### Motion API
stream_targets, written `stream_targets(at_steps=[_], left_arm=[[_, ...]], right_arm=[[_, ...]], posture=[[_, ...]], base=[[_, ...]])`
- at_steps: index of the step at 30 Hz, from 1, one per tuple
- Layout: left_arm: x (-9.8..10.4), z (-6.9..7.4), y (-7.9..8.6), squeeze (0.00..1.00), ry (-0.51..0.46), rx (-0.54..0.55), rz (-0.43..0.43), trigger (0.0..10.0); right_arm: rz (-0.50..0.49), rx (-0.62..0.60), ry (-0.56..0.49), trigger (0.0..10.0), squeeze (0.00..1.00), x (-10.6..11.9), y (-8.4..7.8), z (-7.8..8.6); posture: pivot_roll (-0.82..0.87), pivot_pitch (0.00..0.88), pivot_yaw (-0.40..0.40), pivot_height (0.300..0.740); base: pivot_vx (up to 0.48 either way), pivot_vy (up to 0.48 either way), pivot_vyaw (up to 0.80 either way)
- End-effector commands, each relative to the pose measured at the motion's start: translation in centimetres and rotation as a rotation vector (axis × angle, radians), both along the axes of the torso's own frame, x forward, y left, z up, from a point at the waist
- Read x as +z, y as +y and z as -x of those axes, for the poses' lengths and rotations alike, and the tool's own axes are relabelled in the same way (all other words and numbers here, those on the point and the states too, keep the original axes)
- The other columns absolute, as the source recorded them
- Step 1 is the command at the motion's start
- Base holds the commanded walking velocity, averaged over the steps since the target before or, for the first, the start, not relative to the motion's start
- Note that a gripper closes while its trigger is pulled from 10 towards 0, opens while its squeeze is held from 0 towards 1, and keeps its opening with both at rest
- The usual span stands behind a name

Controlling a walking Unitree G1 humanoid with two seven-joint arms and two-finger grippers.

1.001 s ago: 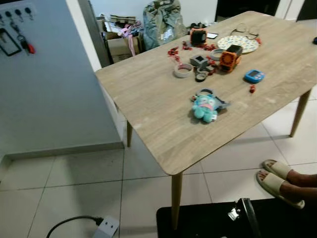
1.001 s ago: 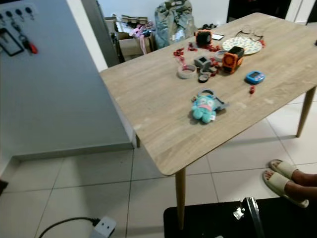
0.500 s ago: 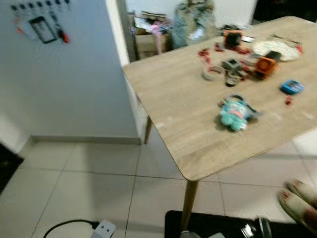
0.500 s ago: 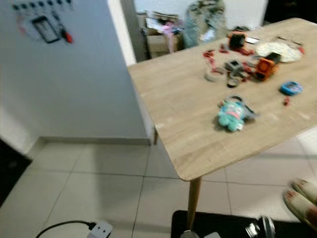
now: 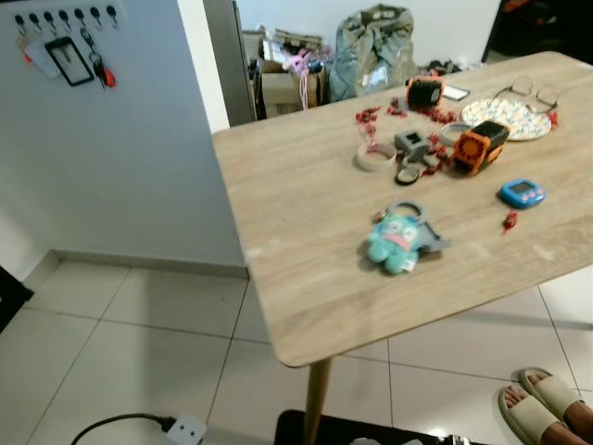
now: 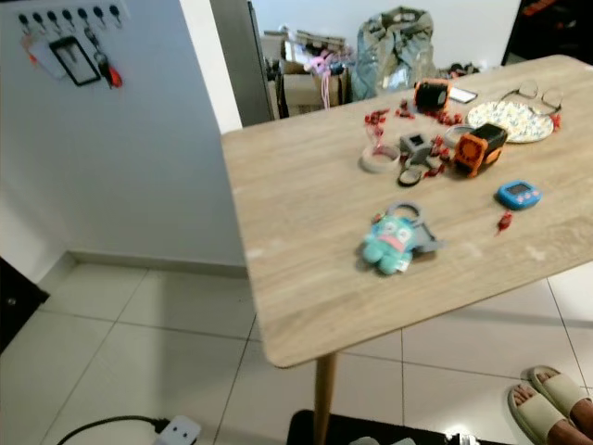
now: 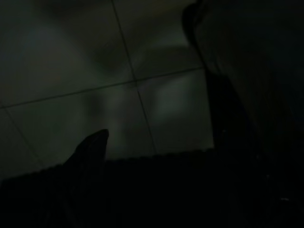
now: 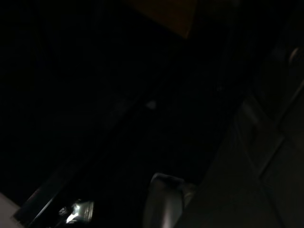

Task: Hang keys on a hook

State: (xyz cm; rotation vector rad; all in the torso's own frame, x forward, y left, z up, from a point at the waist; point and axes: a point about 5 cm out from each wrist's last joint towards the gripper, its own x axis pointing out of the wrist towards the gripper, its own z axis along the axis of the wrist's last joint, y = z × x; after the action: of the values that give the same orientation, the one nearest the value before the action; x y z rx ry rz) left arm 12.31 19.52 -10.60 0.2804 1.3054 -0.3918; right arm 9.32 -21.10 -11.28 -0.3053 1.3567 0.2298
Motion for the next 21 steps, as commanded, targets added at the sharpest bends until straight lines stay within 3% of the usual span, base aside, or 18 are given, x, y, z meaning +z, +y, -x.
stream_targets(at_steps=[1,15,21], left_arm=[[-0.3,0.6,-1.6,0.00,0.027,-0.007,0.061,10.0],[-0.3,0.6,-1.5,0.00,0.026,-0.013,0.054,10.0],[-0.4,0.6,-1.5,0.00,0.020,-0.012,0.044,10.0]], right_arm=[[-0.085,0.024,-0.026,10.0,0.00,-0.2,2.6,-0.6],[-0.056,-0.018,-0.046,10.0,0.00,-0.2,2.4,-0.6],[0.074,-0.141,-0.092,10.0,0.00,-0.2,1.5,-0.5]], posture=[[-0.14,0.095,0.129,0.740],[-0.14,0.096,0.131,0.740],[-0.15,0.101,0.132,0.740]], base=[[0.000,0.000,0.00],[0.000,0.000,0.00],[0.000,0.000,0.00]])
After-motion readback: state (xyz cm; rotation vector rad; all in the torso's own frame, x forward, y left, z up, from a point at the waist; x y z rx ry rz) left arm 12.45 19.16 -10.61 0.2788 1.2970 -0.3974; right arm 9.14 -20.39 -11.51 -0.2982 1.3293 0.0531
